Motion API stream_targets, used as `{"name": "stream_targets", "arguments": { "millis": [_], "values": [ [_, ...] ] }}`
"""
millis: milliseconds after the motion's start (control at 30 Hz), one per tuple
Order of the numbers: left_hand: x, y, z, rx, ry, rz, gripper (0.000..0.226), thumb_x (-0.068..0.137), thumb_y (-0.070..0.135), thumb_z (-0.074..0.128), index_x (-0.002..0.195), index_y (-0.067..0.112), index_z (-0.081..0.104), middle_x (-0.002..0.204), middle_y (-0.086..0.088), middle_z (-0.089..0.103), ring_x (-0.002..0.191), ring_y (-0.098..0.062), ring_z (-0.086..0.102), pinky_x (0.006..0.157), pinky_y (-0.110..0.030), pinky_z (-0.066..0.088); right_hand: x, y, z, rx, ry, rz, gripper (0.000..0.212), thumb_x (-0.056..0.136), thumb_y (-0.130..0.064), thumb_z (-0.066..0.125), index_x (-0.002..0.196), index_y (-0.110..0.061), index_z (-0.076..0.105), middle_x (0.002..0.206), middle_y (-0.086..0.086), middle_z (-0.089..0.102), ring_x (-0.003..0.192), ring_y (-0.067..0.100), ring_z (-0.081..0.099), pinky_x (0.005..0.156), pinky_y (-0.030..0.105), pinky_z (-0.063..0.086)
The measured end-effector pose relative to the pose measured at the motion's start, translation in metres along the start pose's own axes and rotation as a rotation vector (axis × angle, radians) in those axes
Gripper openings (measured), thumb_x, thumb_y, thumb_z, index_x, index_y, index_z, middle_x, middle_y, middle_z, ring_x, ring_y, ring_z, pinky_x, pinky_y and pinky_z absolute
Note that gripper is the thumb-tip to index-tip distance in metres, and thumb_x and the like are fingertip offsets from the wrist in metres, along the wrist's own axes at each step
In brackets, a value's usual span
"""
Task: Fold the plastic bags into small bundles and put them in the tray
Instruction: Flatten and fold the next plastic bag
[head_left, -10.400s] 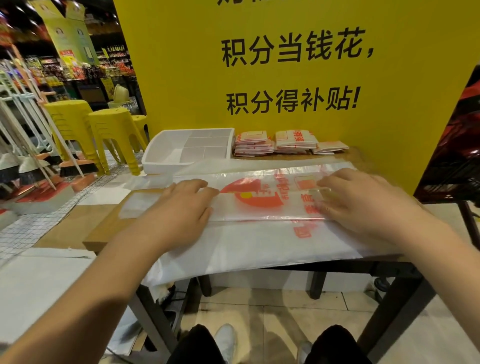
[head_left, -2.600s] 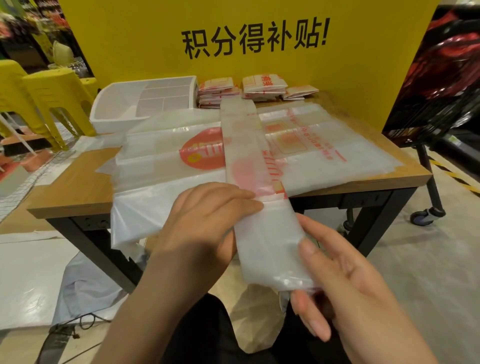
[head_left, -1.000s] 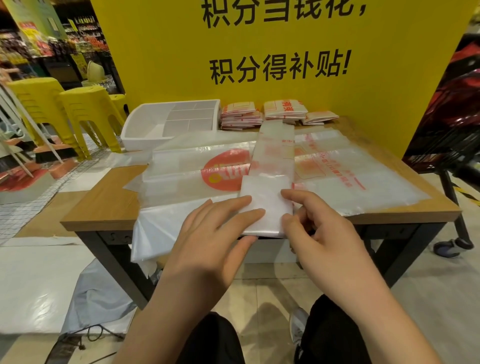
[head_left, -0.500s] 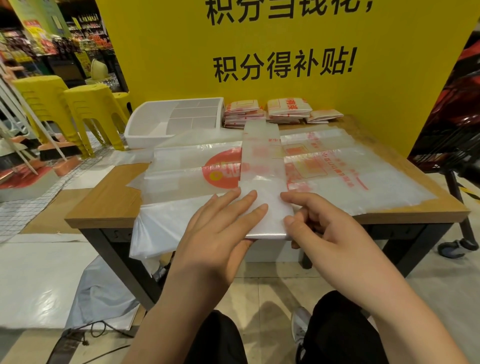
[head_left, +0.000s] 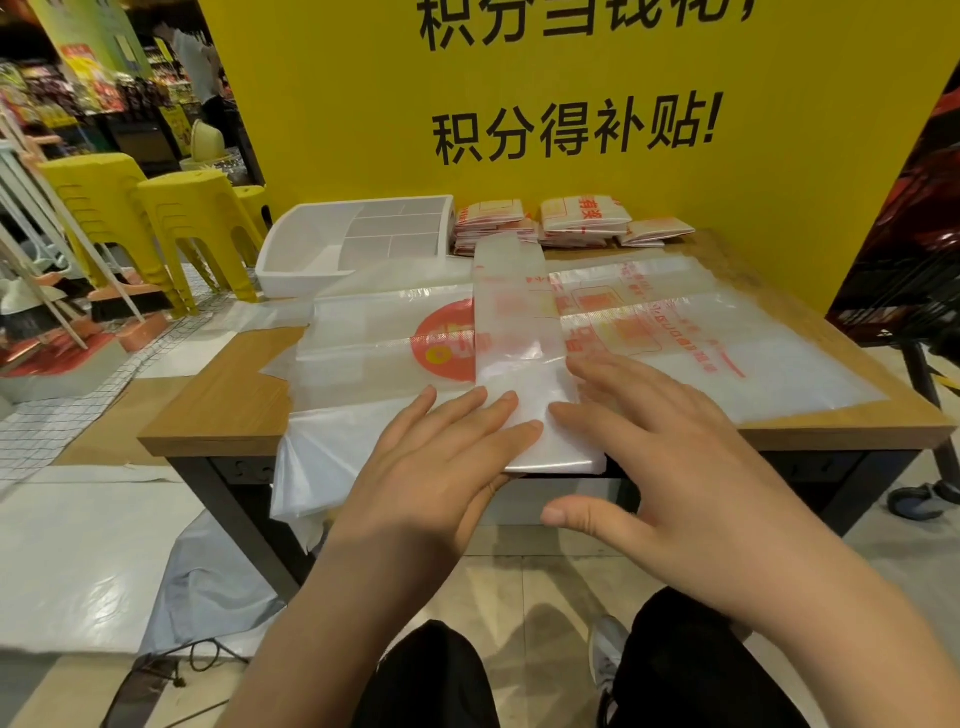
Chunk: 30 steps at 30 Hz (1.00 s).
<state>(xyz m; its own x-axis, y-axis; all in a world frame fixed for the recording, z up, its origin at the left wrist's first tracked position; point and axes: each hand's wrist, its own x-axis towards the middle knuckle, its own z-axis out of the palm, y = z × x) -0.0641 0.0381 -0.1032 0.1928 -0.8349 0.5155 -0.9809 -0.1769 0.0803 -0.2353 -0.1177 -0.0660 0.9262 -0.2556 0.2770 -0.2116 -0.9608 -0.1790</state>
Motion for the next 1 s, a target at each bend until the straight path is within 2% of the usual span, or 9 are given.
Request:
{"name": "stream_targets", "arguments": {
  "millis": [33, 100, 267, 367, 467, 567, 667, 833, 1000],
  "values": [
    [0.001, 0.001, -0.002, 0.008, -0.009, -0.004, 0.041, 0.096, 0.032, 0.043, 0.133, 0.031, 0.058, 0.142, 0.005, 0.057, 0.135, -0.02, 0.05, 0.115, -0.043, 0.025, 0.005, 0.005, 0.001, -0.025, -0.03, -0.033, 0.083, 0.083, -0.086, 0.026, 0.151, -0.038, 0.035, 0.164, -0.015, 0.016, 0.152, 0.005, 0.002, 0.12, 0.026, -0.001],
    [0.004, 0.002, -0.006, 0.011, -0.042, -0.016, 0.04, 0.096, 0.037, 0.043, 0.13, 0.031, 0.063, 0.14, 0.007, 0.059, 0.132, -0.018, 0.052, 0.114, -0.041, 0.025, 0.014, 0.013, 0.002, -0.044, -0.048, -0.066, 0.083, 0.085, -0.083, 0.024, 0.154, -0.038, 0.03, 0.164, -0.014, 0.017, 0.151, 0.004, 0.005, 0.12, 0.024, -0.007],
    [0.01, 0.0, -0.021, -0.091, -0.148, -0.051, 0.041, 0.095, 0.049, 0.044, 0.131, 0.035, 0.059, 0.144, 0.013, 0.053, 0.132, -0.01, 0.045, 0.11, -0.024, 0.025, 0.021, 0.022, 0.009, -0.077, -0.059, -0.097, 0.078, 0.09, -0.08, 0.023, 0.149, -0.032, 0.038, 0.155, -0.008, 0.036, 0.142, 0.014, 0.033, 0.113, 0.028, 0.023],
    [0.014, -0.001, -0.023, -0.086, -0.168, -0.061, 0.05, 0.092, 0.049, 0.045, 0.137, 0.029, 0.053, 0.145, 0.011, 0.05, 0.131, -0.011, 0.042, 0.108, -0.017, 0.021, 0.022, 0.022, 0.015, -0.075, -0.043, -0.104, 0.076, 0.091, -0.078, 0.024, 0.144, -0.027, 0.044, 0.157, -0.003, 0.037, 0.143, 0.017, 0.035, 0.115, 0.031, 0.024],
    [0.016, 0.001, -0.019, -0.049, -0.172, -0.055, 0.055, 0.092, 0.048, 0.042, 0.141, 0.024, 0.051, 0.146, 0.009, 0.049, 0.139, -0.014, 0.037, 0.114, -0.022, 0.019, 0.025, 0.025, 0.016, -0.087, -0.039, -0.123, 0.069, 0.093, -0.072, 0.028, 0.141, -0.025, 0.046, 0.157, -0.002, 0.04, 0.143, 0.016, 0.037, 0.117, 0.031, 0.021],
    [0.016, 0.002, -0.015, -0.032, -0.169, -0.034, 0.054, 0.092, 0.045, 0.043, 0.137, 0.02, 0.055, 0.15, 0.002, 0.049, 0.143, -0.019, 0.037, 0.117, -0.036, 0.021, 0.027, 0.028, 0.017, -0.14, -0.029, -0.137, 0.068, 0.096, -0.064, 0.03, 0.15, -0.023, 0.038, 0.154, -0.002, 0.044, 0.139, 0.017, 0.04, 0.116, 0.033, 0.025],
    [0.013, 0.001, -0.01, -0.047, -0.156, -0.048, 0.053, 0.092, 0.042, 0.043, 0.138, 0.017, 0.056, 0.151, -0.002, 0.048, 0.141, -0.019, 0.042, 0.116, -0.04, 0.023, 0.026, 0.027, 0.02, -0.182, -0.017, -0.15, 0.073, 0.1, -0.066, 0.021, 0.153, -0.018, 0.038, 0.154, 0.002, 0.044, 0.14, 0.02, 0.042, 0.118, 0.036, 0.026],
    [0.012, 0.0, -0.009, -0.015, -0.15, -0.053, 0.054, 0.095, 0.042, 0.04, 0.141, 0.02, 0.054, 0.152, 0.002, 0.047, 0.143, -0.016, 0.04, 0.119, -0.043, 0.024, 0.024, 0.037, 0.017, -0.208, -0.011, -0.183, 0.07, 0.103, -0.062, 0.017, 0.152, -0.017, 0.041, 0.156, 0.001, 0.04, 0.144, 0.019, 0.039, 0.115, 0.038, 0.021],
    [0.011, -0.001, -0.014, -0.056, -0.163, -0.06, 0.054, 0.093, 0.042, 0.045, 0.143, 0.024, 0.051, 0.152, 0.006, 0.045, 0.141, -0.016, 0.038, 0.122, -0.038, 0.02, 0.023, 0.04, 0.02, -0.18, -0.012, -0.157, 0.068, 0.103, -0.06, 0.02, 0.148, -0.016, 0.047, 0.153, 0.002, 0.045, 0.14, 0.021, 0.045, 0.115, 0.038, 0.025]
  ]
}}
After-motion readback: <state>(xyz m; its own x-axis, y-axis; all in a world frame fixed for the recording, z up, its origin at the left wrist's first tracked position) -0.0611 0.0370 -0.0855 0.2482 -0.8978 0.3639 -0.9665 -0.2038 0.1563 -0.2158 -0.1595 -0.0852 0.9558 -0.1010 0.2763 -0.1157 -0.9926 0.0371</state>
